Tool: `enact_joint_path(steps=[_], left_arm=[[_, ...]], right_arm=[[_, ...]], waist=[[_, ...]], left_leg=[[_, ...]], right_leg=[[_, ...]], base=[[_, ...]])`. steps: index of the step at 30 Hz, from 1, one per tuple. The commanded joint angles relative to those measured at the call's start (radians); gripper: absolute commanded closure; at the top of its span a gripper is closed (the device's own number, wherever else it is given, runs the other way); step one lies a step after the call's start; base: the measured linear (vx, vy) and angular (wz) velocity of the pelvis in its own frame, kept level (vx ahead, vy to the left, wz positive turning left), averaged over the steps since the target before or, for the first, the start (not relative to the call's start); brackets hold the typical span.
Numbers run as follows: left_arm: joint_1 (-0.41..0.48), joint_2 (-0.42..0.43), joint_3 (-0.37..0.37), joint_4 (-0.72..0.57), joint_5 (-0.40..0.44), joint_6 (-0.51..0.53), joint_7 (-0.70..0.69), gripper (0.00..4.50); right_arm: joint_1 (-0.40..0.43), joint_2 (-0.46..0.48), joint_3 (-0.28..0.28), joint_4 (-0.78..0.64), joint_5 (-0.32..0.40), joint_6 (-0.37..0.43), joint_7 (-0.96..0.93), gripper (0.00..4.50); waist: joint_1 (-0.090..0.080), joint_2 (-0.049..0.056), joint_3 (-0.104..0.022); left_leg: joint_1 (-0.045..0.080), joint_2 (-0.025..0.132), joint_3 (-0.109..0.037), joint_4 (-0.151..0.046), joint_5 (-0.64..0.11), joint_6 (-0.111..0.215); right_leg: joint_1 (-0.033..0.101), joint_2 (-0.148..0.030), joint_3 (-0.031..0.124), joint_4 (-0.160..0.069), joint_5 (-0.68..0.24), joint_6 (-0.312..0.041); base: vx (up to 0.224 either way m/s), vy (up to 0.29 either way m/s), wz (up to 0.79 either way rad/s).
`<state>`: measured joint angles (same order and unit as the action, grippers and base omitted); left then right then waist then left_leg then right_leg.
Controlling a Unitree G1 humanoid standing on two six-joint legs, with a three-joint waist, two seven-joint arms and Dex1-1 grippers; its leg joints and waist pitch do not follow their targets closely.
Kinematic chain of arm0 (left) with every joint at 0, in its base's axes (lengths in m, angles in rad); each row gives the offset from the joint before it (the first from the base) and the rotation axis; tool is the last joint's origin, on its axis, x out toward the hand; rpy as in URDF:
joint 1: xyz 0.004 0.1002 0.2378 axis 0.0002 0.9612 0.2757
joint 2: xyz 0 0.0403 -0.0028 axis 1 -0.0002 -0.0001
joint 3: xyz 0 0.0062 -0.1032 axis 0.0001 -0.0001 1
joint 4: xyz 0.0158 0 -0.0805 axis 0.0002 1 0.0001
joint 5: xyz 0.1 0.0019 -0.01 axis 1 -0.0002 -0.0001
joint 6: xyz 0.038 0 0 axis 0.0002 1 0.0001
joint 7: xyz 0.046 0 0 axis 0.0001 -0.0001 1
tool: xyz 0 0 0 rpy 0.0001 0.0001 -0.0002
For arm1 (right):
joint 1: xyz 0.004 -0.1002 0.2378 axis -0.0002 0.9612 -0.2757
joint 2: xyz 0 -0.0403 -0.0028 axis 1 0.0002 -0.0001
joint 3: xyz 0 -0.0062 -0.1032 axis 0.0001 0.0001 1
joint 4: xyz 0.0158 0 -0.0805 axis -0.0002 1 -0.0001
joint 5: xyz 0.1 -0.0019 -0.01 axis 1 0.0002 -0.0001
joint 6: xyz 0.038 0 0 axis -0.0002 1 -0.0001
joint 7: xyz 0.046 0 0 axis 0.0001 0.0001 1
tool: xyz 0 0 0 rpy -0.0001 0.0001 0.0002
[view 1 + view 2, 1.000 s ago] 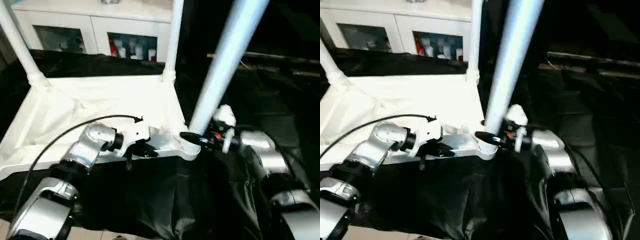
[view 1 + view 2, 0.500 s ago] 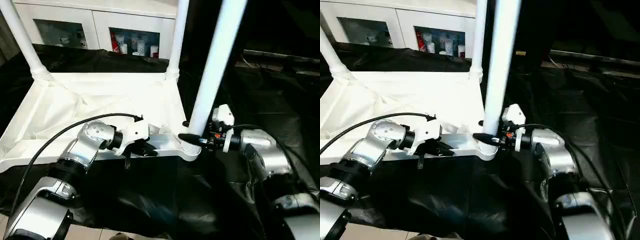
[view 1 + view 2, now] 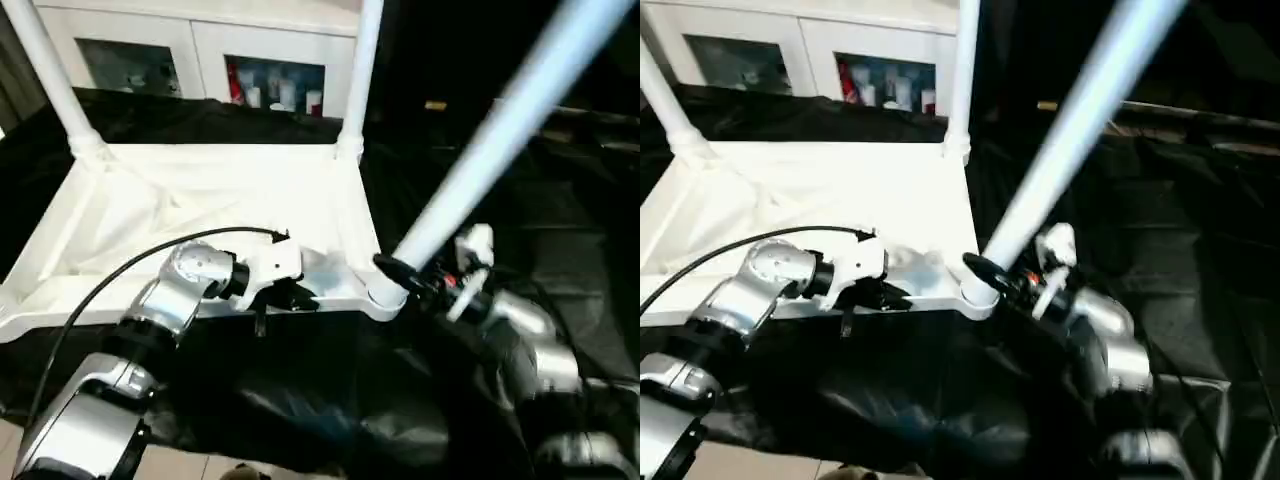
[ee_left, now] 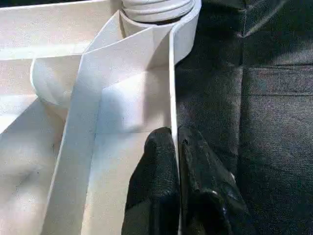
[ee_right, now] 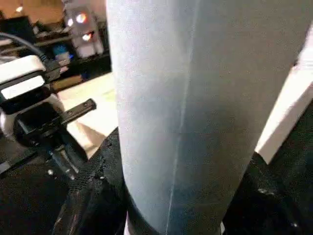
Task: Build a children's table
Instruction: Rotate leg to tighten
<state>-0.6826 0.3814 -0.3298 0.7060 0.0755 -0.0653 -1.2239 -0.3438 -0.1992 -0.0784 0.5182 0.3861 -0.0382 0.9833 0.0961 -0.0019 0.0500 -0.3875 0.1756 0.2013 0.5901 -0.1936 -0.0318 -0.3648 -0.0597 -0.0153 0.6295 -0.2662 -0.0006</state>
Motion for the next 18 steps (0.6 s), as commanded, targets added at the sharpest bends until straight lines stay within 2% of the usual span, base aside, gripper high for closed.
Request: enact_joint_path(steps=[1, 2, 3, 4, 5, 6, 7, 8, 9, 11, 13, 14, 15, 16, 17, 18], left_arm=[[-0.037, 0.007, 0.011, 0.014, 0.015, -0.013, 0.039, 4.50], [-0.042, 0.006, 0.012, 0.021, 0.016, -0.014, 0.042, 4.50], [-0.045, 0.005, 0.013, 0.026, 0.016, -0.015, 0.043, 4.50], [-0.049, 0.005, 0.013, 0.030, 0.017, -0.016, 0.044, 4.50], [-0.049, 0.005, 0.013, 0.030, 0.017, -0.016, 0.044, 4.50], [-0.057, 0.005, 0.011, 0.039, 0.020, -0.021, 0.040, 4.50], [-0.058, 0.005, 0.011, 0.040, 0.020, -0.022, 0.039, 4.50], [-0.060, 0.005, 0.010, 0.043, 0.021, -0.023, 0.037, 4.50], [-0.064, 0.005, 0.007, 0.049, 0.022, -0.029, 0.030, 4.50], [-0.065, 0.006, 0.004, 0.055, 0.024, -0.035, 0.028, 4.50], [-0.064, 0.005, 0.002, 0.060, 0.026, -0.040, 0.030, 4.50], [-0.063, 0.004, 0.001, 0.059, 0.026, -0.039, 0.031, 4.50], [-0.060, 0.002, 0.001, 0.057, 0.026, -0.038, 0.032, 4.50], [-0.060, 0.002, 0.001, 0.057, 0.026, -0.038, 0.032, 4.50], [-0.060, 0.002, 0.001, 0.057, 0.026, -0.038, 0.032, 4.50], [-0.058, -0.001, 0.002, 0.056, 0.024, -0.036, 0.034, 4.50]], right_arm=[[0.055, -0.007, 0.011, 0.040, -0.039, 0.016, -0.025, 2.60], [0.065, -0.005, 0.015, 0.031, -0.042, 0.009, -0.031, 2.60], [0.073, -0.005, 0.018, 0.026, -0.044, 0.004, -0.034, 2.60], [0.080, -0.008, 0.028, 0.023, -0.057, -0.006, -0.034, 2.60], [0.081, -0.008, 0.030, 0.023, -0.059, -0.007, -0.034, 2.60], [0.085, -0.020, 0.063, 0.016, -0.097, -0.017, -0.033, 2.60], [0.085, -0.022, 0.067, 0.015, -0.102, -0.018, -0.033, 2.60], [0.084, -0.026, 0.078, 0.015, -0.114, -0.021, -0.032, 2.60], [0.073, -0.039, 0.107, 0.012, -0.139, -0.013, -0.022, 2.60], [0.061, -0.050, 0.130, 0.012, -0.152, -0.006, -0.005, 2.60], [0.046, -0.062, 0.152, 0.013, -0.158, 0.012, 0.019, 2.60], [0.041, -0.067, 0.161, 0.014, -0.161, 0.016, 0.031, 2.60], [0.034, -0.076, 0.178, 0.018, -0.166, 0.023, 0.055, 2.60], [0.034, -0.076, 0.178, 0.018, -0.166, 0.023, 0.055, 2.60], [0.034, -0.076, 0.178, 0.018, -0.166, 0.023, 0.055, 2.60], [0.019, -0.084, 0.193, 0.036, -0.172, 0.031, 0.082, 2.60]], waist=[[-0.001, 0.013, -0.054], [0.000, 0.024, -0.053], [-0.001, 0.019, -0.052], [0.002, 0.023, -0.054], [0.002, 0.020, -0.054], [0.004, 0.028, -0.052], [0.004, 0.028, -0.052], [0.002, 0.024, -0.052], [0.001, 0.023, -0.050], [0.000, 0.022, -0.047], [-0.004, 0.010, -0.043], [-0.004, 0.013, -0.044], [-0.006, 0.003, -0.044], [-0.003, 0.009, -0.046], [-0.004, 0.010, -0.045], [-0.005, 0.001, -0.045]], left_leg=[[0.033, 0.073, -0.034, -0.075, -0.148, 0.036], [0.033, 0.072, -0.035, -0.075, -0.148, 0.033], [0.033, 0.072, -0.034, -0.076, -0.154, 0.031], [0.032, 0.072, -0.035, -0.075, -0.142, 0.033], [0.032, 0.071, -0.034, -0.073, -0.135, 0.036], [0.030, 0.070, -0.035, -0.072, -0.125, 0.041], [0.030, 0.070, -0.035, -0.072, -0.125, 0.041], [0.030, 0.069, -0.035, -0.072, -0.126, 0.041], [0.029, 0.068, -0.036, -0.073, -0.136, 0.041], [0.032, 0.069, -0.035, -0.077, -0.165, 0.032], [0.033, 0.072, -0.033, -0.079, -0.180, 0.029], [0.031, 0.072, -0.035, -0.079, -0.174, 0.029], [0.031, 0.072, -0.032, -0.077, -0.161, 0.037], [0.030, 0.071, -0.033, -0.074, -0.140, 0.047], [0.030, 0.072, -0.033, -0.074, -0.133, 0.051], [0.028, 0.071, -0.033, -0.073, -0.127, 0.063]], right_leg=[[0.024, -0.092, 0.033, -0.063, 0.183, -0.277], [0.022, -0.092, 0.033, -0.062, 0.182, -0.277], [0.024, -0.090, 0.033, -0.064, 0.179, -0.274], [0.026, -0.091, 0.033, -0.061, 0.197, -0.274], [0.026, -0.091, 0.033, -0.061, 0.210, -0.273], [0.024, -0.091, 0.032, -0.060, 0.232, -0.270], [0.024, -0.091, 0.032, -0.060, 0.232, -0.270], [0.026, -0.089, 0.031, -0.060, 0.233, -0.267], [0.026, -0.089, 0.031, -0.062, 0.212, -0.263], [0.025, -0.091, 0.032, -0.069, 0.144, -0.262], [0.023, -0.093, 0.036, -0.073, 0.091, -0.264], [0.025, -0.094, 0.035, -0.071, 0.089, -0.266], [0.025, -0.092, 0.036, -0.072, 0.100, -0.266], [0.025, -0.092, 0.036, -0.068, 0.122, -0.266], [0.024, -0.092, 0.036, -0.067, 0.132, -0.266], [0.025, -0.092, 0.035, -0.065, 0.142, -0.270]], base=[[0.000, 0.000, 0.00], [0.000, 0.000, 0.00], [0.000, 0.000, 0.00], [0.000, 0.000, 0.00], [0.000, 0.000, 0.00], [0.000, 0.000, 0.00], [0.000, 0.000, 0.00], [0.000, 0.000, 0.00], [0.000, 0.000, 0.00], [0.000, 0.000, 0.00], [0.000, 0.000, 0.00], [0.000, 0.000, 0.00], [0.000, 0.000, 0.00], [0.000, 0.000, 0.00], [0.000, 0.000, 0.00], [0.000, 0.000, 0.00]])
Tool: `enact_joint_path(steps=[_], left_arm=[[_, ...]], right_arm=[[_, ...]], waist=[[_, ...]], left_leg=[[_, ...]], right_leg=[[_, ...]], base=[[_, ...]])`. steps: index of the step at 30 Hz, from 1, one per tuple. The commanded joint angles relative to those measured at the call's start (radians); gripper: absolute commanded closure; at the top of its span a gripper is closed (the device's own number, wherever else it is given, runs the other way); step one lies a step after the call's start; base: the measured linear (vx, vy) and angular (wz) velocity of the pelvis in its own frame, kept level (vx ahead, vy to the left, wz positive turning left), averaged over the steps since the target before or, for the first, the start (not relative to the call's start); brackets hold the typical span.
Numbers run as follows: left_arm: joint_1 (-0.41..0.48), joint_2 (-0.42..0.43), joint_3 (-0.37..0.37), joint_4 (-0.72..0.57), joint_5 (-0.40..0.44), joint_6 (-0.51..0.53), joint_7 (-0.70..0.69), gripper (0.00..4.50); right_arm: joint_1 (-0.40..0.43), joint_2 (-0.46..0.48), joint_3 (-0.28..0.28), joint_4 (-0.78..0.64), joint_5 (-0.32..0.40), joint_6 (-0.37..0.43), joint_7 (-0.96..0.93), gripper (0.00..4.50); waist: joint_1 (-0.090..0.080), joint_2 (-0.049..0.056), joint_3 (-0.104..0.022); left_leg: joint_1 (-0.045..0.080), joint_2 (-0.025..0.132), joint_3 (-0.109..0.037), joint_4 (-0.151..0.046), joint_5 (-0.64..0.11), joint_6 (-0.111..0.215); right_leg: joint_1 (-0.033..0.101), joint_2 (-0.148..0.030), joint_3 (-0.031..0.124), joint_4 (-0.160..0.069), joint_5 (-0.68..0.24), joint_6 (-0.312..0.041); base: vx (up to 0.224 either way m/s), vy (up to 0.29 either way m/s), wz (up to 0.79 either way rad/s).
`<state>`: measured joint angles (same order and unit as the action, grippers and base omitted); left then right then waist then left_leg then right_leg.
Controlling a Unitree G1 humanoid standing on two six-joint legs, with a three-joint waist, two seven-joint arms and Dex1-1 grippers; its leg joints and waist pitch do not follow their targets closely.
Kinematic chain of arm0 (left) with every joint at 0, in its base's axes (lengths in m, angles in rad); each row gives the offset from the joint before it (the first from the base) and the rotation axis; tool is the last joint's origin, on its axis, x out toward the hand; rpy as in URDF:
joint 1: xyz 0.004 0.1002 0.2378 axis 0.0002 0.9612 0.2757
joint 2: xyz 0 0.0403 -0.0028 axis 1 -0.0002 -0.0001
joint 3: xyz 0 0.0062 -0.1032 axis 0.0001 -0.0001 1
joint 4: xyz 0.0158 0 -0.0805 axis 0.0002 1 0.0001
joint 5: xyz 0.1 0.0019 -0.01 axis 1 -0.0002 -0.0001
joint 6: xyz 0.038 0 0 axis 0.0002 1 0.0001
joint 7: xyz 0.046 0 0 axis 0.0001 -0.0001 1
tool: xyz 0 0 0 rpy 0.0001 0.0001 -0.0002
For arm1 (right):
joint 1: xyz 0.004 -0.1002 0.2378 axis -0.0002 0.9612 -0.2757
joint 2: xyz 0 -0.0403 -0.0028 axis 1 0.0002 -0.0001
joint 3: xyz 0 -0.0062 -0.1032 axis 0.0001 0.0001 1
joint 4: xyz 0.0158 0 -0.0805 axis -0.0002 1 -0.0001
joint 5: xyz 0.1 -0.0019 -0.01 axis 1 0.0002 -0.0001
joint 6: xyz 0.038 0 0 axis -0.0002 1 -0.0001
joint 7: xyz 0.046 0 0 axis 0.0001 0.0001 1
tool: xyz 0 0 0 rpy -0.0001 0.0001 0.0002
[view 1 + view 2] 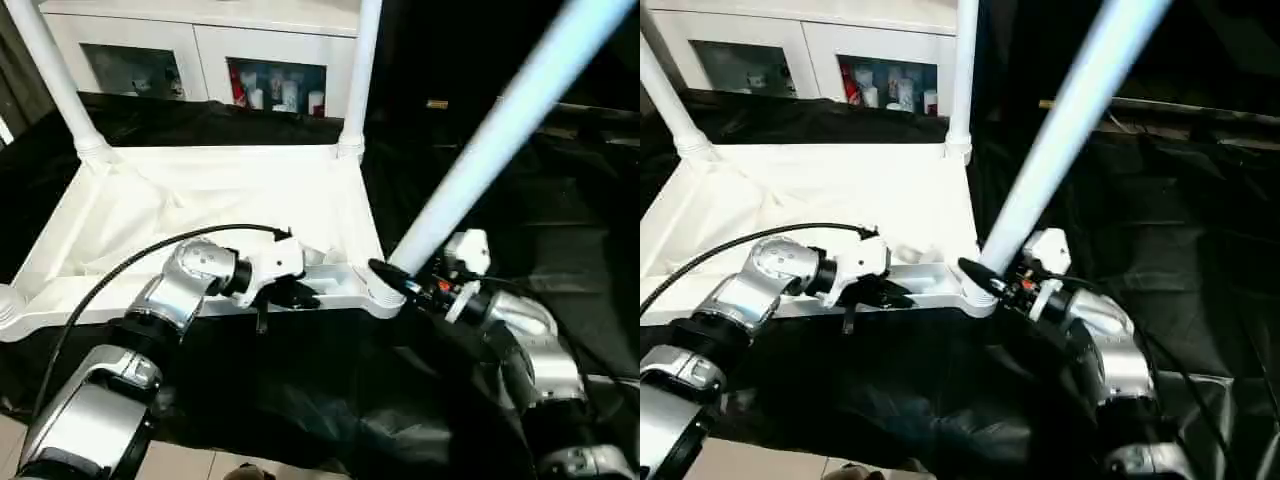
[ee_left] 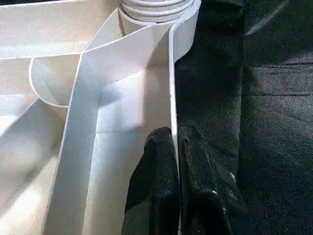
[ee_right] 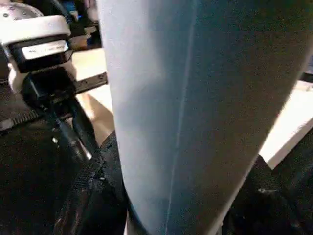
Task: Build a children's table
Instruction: Rotate leg to tighten
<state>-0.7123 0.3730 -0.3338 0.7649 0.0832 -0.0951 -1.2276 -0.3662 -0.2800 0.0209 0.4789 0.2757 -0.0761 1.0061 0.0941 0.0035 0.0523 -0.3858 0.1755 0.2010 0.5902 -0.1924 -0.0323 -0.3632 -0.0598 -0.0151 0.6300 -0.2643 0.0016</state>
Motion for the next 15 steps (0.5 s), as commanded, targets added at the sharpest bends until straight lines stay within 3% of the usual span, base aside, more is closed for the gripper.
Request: enact_joint_path(steps=[1, 5, 15], left_arm=[[-0.028, 0.007, 0.006, -0.003, 0.016, -0.007, 0.037, 4.50], [-0.016, 0.008, 0.007, -0.018, 0.012, -0.008, 0.027, 4.50], [-0.012, 0.023, 0.000, -0.032, -0.034, -0.029, -0.107, 4.50]], right_arm=[[0.038, -0.005, 0.096, 0.081, -0.062, 0.070, 0.065, 2.60], [0.008, -0.014, 0.106, 0.151, -0.067, 0.068, 0.108, 2.60], [-0.071, -0.034, 0.112, 0.271, -0.086, 0.016, 0.188, 2.60]], waist=[[-0.003, -0.007, -0.046], [-0.004, -0.005, -0.043], [-0.010, -0.001, -0.036]], left_leg=[[0.027, 0.071, -0.031, -0.073, -0.129, 0.068], [0.027, 0.073, -0.031, -0.075, -0.148, 0.065], [0.025, 0.072, -0.030, -0.075, -0.132, 0.078]], right_leg=[[0.022, -0.092, 0.034, -0.068, 0.132, -0.272], [0.020, -0.094, 0.035, -0.072, 0.073, -0.274], [0.017, -0.089, 0.032, -0.066, 0.139, -0.289]], base=[[0.000, 0.000, 0.00], [0.000, 0.000, 0.00], [0.000, 0.000, 0.00]])
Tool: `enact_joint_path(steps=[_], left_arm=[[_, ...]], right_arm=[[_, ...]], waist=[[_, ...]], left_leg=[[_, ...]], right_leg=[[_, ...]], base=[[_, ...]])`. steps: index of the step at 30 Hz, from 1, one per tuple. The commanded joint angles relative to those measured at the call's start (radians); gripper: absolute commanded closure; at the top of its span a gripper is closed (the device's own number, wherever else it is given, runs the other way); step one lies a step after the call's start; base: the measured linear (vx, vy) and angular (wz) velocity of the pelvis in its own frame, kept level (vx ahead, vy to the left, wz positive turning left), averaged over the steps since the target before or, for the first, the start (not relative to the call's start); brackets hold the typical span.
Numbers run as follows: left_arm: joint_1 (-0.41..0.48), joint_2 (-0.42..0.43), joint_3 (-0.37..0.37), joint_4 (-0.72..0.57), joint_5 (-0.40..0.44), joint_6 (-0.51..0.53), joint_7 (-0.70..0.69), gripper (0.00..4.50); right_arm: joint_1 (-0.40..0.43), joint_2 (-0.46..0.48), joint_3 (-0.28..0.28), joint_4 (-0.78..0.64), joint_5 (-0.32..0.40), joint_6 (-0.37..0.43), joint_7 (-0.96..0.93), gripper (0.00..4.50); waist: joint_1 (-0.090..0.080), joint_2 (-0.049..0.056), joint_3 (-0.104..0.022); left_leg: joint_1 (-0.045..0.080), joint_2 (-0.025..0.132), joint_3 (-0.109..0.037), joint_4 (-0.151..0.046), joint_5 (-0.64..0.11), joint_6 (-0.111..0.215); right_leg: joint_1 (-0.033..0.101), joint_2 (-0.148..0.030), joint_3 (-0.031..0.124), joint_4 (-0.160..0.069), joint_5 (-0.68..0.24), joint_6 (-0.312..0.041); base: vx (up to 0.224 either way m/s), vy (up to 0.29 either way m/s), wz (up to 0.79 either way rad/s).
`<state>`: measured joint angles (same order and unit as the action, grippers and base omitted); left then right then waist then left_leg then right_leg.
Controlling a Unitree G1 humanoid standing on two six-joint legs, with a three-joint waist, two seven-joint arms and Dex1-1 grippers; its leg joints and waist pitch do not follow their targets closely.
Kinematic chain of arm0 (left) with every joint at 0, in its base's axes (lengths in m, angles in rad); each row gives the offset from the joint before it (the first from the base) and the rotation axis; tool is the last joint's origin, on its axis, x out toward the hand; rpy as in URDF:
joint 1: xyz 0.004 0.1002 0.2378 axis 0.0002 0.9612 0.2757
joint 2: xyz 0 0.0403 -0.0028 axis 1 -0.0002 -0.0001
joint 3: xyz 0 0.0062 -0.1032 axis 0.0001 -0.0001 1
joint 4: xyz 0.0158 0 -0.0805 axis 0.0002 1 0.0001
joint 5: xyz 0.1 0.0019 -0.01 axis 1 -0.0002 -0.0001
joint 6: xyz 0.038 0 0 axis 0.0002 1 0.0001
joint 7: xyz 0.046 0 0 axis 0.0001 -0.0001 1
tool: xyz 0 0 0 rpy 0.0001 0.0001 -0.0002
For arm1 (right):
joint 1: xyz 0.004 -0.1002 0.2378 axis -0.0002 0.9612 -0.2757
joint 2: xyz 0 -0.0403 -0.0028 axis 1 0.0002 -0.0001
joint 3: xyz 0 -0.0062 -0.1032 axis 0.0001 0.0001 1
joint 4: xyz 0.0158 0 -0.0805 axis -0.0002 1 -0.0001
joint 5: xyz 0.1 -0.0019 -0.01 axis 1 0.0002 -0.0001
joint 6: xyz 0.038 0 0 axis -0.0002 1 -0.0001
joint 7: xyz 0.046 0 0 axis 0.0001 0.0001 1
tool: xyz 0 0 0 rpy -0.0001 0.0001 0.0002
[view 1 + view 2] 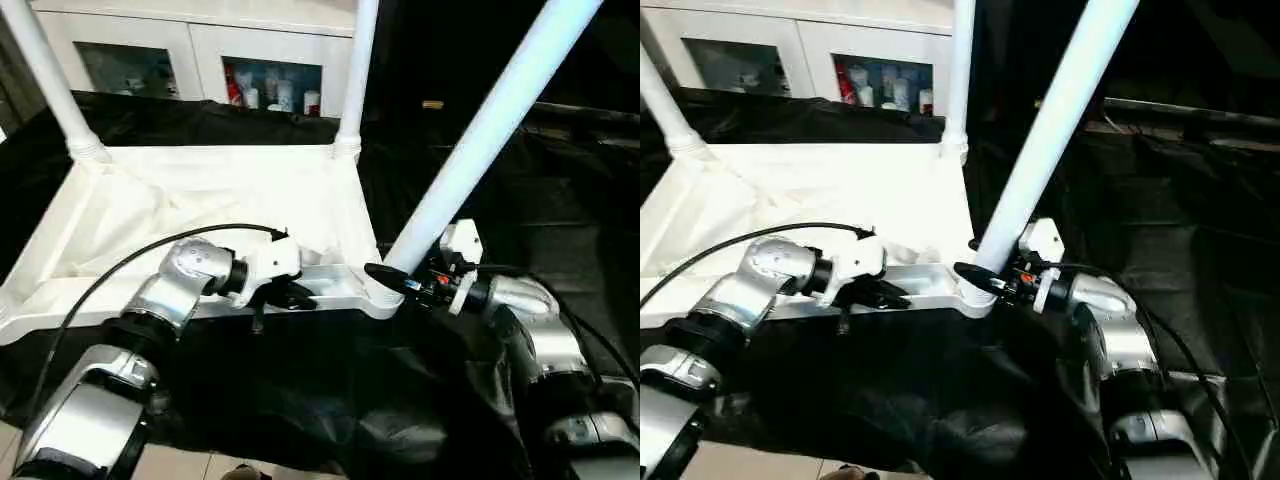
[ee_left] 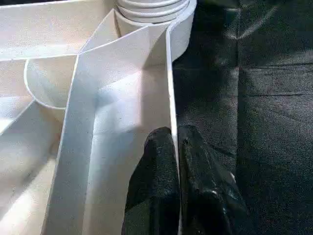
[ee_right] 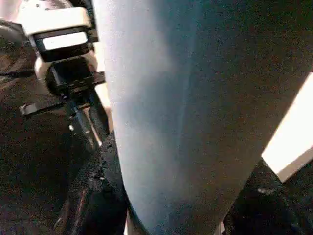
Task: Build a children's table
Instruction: Rotate leg to tighten
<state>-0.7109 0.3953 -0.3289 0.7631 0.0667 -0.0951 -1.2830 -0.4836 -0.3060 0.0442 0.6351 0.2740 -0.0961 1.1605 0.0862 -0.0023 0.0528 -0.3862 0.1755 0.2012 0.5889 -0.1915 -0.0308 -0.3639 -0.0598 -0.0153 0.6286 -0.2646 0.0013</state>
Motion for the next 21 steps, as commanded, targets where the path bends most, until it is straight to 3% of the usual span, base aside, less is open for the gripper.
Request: enact_joint_path(steps=[1, 6, 9, 10, 13, 16, 19, 21], left_arm=[[-0.017, 0.001, -0.005, -0.028, -0.017, -0.030, -0.053, 4.50], [-0.049, -0.013, 0.012, 0.000, 0.006, -0.007, 0.039, 4.50], [-0.066, -0.028, 0.034, 0.002, 0.008, 0.035, 0.104, 4.50], [-0.065, -0.028, 0.036, -0.010, 0.005, 0.046, 0.105, 4.50], [-0.060, -0.024, 0.032, -0.022, 0.004, 0.050, 0.094, 4.50], [-0.053, -0.020, 0.028, -0.026, 0.005, 0.047, 0.087, 4.50], [-0.048, -0.018, 0.025, -0.032, 0.004, 0.051, 0.089, 4.50], [-0.047, -0.019, 0.025, -0.035, 0.004, 0.055, 0.089, 4.50]], right_arm=[[0.038, -0.009, 0.088, 0.126, -0.087, 0.031, 0.038, 2.60], [0.006, 0.003, 0.072, 0.163, -0.095, 0.026, 0.005, 2.60], [-0.005, 0.023, 0.060, 0.175, -0.105, 0.019, -0.069, 2.60], [-0.008, 0.029, 0.065, 0.181, -0.113, 0.020, -0.086, 2.60], [0.000, 0.032, 0.076, 0.172, -0.111, 0.006, -0.052, 2.60], [0.001, 0.028, 0.091, 0.177, -0.122, -0.002, -0.031, 2.60], [-0.003, 0.029, 0.089, 0.183, -0.123, -0.004, -0.035, 2.60], [-0.004, 0.027, 0.087, 0.184, -0.123, -0.005, -0.035, 2.60]], waist=[[-0.004, 0.004, -0.037], [-0.004, 0.000, -0.032], [-0.007, 0.002, -0.025], [-0.008, -0.002, -0.024], [-0.011, 0.000, -0.019], [-0.012, 0.000, -0.021], [-0.010, -0.003, -0.022], [-0.009, -0.002, -0.022]], left_leg=[[0.025, 0.072, -0.030, -0.074, -0.134, 0.078], [0.029, 0.075, -0.029, -0.079, -0.162, 0.069], [0.036, 0.078, -0.032, -0.091, -0.244, 0.022], [0.035, 0.078, -0.033, -0.093, -0.259, 0.015], [0.034, 0.080, -0.040, -0.103, -0.308, -0.013], [0.036, 0.080, -0.038, -0.102, -0.289, -0.011], [0.032, 0.078, -0.033, -0.097, -0.223, 0.014], [0.032, 0.078, -0.031, -0.095, -0.216, 0.021]], right_leg=[[0.019, -0.090, 0.032, -0.065, 0.140, -0.294], [0.016, -0.091, 0.033, -0.071, 0.080, -0.297], [0.008, -0.096, 0.038, -0.086, -0.072, -0.286], [0.008, -0.096, 0.039, -0.089, -0.100, -0.281], [0.004, -0.101, 0.042, -0.100, -0.209, -0.242], [0.001, -0.098, 0.043, -0.098, -0.159, -0.243], [0.007, -0.094, 0.041, -0.087, -0.035, -0.262], [0.007, -0.095, 0.040, -0.087, -0.019, -0.268]], base=[[0.000, 0.000, 0.00], [0.000, 0.000, 0.00], [0.000, 0.000, 0.00], [0.000, 0.000, 0.00], [0.000, 0.000, 0.00], [0.000, 0.000, 0.00], [0.000, 0.000, 0.00], [0.000, 0.000, 0.00]])
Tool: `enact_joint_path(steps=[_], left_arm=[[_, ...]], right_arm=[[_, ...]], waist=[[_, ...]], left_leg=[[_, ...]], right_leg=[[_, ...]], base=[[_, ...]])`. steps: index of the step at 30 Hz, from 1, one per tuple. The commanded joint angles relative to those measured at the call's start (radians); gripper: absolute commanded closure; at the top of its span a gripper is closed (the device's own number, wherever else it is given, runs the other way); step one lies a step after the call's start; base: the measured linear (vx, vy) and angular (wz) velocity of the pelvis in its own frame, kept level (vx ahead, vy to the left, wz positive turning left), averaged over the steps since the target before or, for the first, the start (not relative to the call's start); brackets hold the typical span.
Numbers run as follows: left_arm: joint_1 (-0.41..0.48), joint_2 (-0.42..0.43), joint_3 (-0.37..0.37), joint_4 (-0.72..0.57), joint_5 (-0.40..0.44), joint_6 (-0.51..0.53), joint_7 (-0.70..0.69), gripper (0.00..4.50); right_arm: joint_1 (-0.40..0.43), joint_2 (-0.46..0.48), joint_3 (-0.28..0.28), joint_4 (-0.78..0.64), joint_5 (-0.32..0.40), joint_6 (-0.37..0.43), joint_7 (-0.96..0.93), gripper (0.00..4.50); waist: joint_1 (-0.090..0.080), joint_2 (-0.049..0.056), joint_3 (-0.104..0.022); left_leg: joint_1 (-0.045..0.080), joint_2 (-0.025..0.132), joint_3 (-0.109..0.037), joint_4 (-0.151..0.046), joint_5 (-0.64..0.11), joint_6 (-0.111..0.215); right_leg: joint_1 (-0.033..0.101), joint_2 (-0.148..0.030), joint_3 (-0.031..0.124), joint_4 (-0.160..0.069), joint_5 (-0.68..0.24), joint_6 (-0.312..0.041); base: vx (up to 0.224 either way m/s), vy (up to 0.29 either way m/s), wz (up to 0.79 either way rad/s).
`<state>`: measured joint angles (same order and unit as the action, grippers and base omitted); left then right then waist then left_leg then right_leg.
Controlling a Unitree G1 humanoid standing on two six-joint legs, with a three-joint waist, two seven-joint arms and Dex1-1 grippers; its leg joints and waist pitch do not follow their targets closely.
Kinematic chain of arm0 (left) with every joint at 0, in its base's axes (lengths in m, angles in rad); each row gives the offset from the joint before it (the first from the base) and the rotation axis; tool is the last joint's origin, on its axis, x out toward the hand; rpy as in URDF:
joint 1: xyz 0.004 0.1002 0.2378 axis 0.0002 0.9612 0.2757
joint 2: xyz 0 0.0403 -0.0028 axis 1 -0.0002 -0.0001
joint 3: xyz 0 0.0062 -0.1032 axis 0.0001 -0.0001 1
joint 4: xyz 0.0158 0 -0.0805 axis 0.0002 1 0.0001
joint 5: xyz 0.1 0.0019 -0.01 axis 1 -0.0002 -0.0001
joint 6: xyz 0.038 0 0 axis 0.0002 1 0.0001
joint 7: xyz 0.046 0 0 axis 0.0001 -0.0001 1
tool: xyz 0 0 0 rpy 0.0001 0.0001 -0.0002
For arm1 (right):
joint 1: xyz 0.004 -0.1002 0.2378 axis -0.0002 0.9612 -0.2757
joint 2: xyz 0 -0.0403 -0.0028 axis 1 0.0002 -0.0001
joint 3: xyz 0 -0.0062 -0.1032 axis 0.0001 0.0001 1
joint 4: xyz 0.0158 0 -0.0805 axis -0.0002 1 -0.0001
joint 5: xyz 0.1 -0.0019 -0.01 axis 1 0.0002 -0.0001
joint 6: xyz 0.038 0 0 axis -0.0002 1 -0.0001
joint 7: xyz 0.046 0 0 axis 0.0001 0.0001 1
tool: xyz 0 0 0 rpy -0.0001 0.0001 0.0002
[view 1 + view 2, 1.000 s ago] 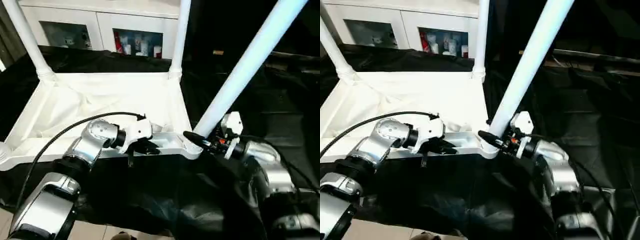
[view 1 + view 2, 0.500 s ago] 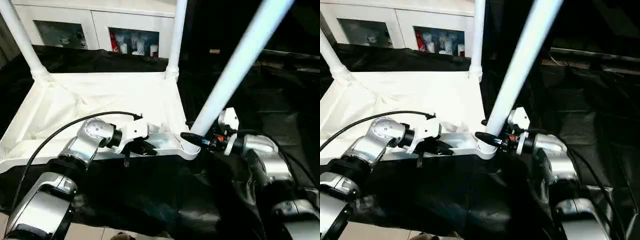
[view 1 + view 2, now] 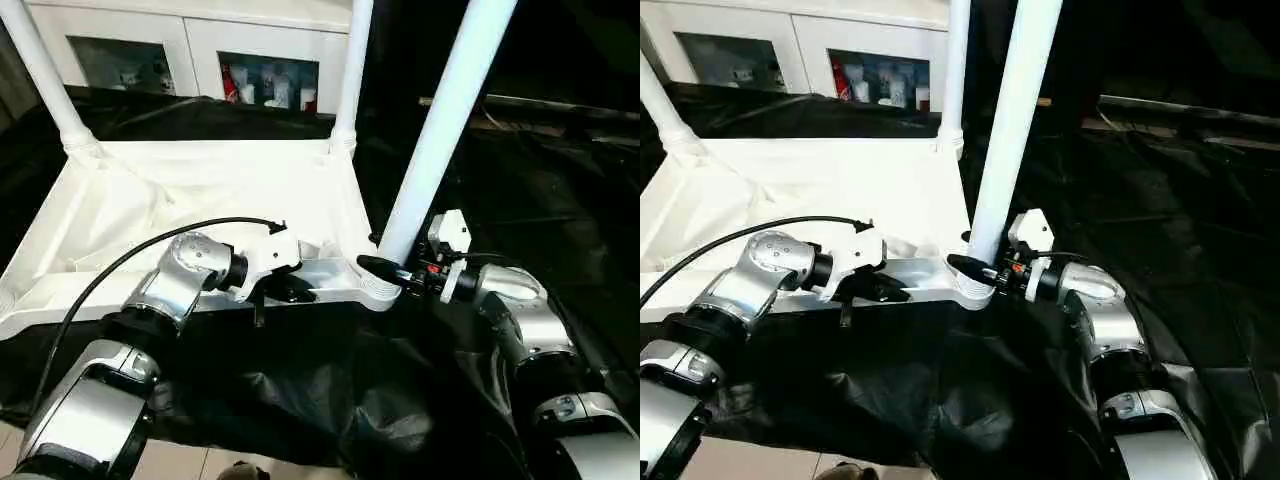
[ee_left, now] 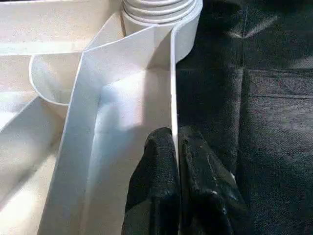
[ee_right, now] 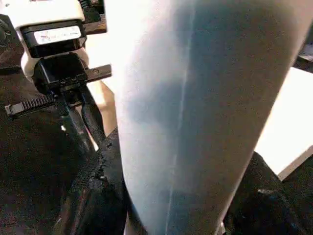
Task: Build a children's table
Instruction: Rotate leg to tighten
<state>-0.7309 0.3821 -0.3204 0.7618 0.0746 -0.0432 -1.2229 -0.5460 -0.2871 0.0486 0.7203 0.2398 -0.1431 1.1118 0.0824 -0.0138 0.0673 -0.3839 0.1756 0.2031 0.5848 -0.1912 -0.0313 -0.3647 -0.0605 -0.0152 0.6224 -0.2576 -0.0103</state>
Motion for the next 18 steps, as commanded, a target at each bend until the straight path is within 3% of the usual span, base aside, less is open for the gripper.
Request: enact_joint_path(steps=[1, 4, 9, 11, 14, 16, 18], left_arm=[[-0.027, -0.005, 0.017, -0.034, -0.004, 0.005, 0.028, 4.50], [-0.026, -0.004, 0.017, -0.032, -0.003, 0.004, 0.026, 4.50], [-0.031, -0.007, 0.023, -0.023, -0.004, 0.011, 0.037, 4.50], [-0.055, -0.027, 0.039, 0.009, 0.005, 0.036, 0.111, 4.50], [-0.096, -0.058, 0.057, 0.069, 0.028, 0.067, 0.242, 4.50], [-0.115, -0.073, 0.064, 0.099, 0.039, 0.080, 0.303, 4.50], [-0.140, -0.096, 0.070, 0.133, 0.047, 0.100, 0.368, 4.50]], right_arm=[[0.059, 0.007, 0.082, 0.100, -0.088, 0.041, 0.015, 2.60], [0.064, 0.002, 0.080, 0.102, -0.086, 0.041, 0.019, 2.60], [0.078, 0.002, 0.075, 0.099, -0.088, 0.047, 0.000, 2.60], [0.066, 0.024, 0.044, 0.132, -0.099, 0.040, -0.127, 2.60], [0.035, 0.056, -0.007, 0.193, -0.112, 0.038, -0.345, 2.60], [0.020, 0.072, -0.032, 0.216, -0.108, 0.041, -0.430, 2.60], [-0.001, 0.093, -0.056, 0.241, -0.101, 0.051, -0.519, 2.61]], waist=[[-0.006, 0.009, -0.034], [-0.005, 0.010, -0.033], [-0.005, 0.012, -0.034], [-0.006, 0.011, -0.032], [-0.011, 0.010, -0.034], [-0.015, 0.012, -0.034], [-0.016, 0.011, -0.039]], left_leg=[[0.029, 0.078, -0.033, -0.092, -0.221, 0.023], [0.032, 0.080, -0.034, -0.096, -0.254, 0.011], [0.035, 0.080, -0.034, -0.097, -0.252, 0.007], [0.037, 0.080, -0.033, -0.100, -0.258, 0.000], [0.039, 0.078, -0.038, -0.106, -0.280, -0.032], [0.041, 0.077, -0.038, -0.107, -0.287, -0.047], [0.040, 0.076, -0.037, -0.104, -0.265, -0.044]], right_leg=[[0.007, -0.095, 0.040, -0.081, -0.033, -0.257], [0.005, -0.097, 0.042, -0.087, -0.099, -0.253], [0.005, -0.096, 0.042, -0.088, -0.093, -0.250], [0.003, -0.096, 0.042, -0.090, -0.101, -0.249], [0.002, -0.100, 0.043, -0.099, -0.183, -0.227], [-0.001, -0.098, 0.044, -0.100, -0.186, -0.221], [0.002, -0.097, 0.044, -0.096, -0.131, -0.224]], base=[[0.000, 0.000, 0.00], [0.000, 0.000, 0.00], [0.000, 0.000, 0.00], [0.000, 0.000, 0.00], [0.000, 0.000, 0.00], [0.000, 0.000, 0.00], [0.000, 0.000, 0.00]])
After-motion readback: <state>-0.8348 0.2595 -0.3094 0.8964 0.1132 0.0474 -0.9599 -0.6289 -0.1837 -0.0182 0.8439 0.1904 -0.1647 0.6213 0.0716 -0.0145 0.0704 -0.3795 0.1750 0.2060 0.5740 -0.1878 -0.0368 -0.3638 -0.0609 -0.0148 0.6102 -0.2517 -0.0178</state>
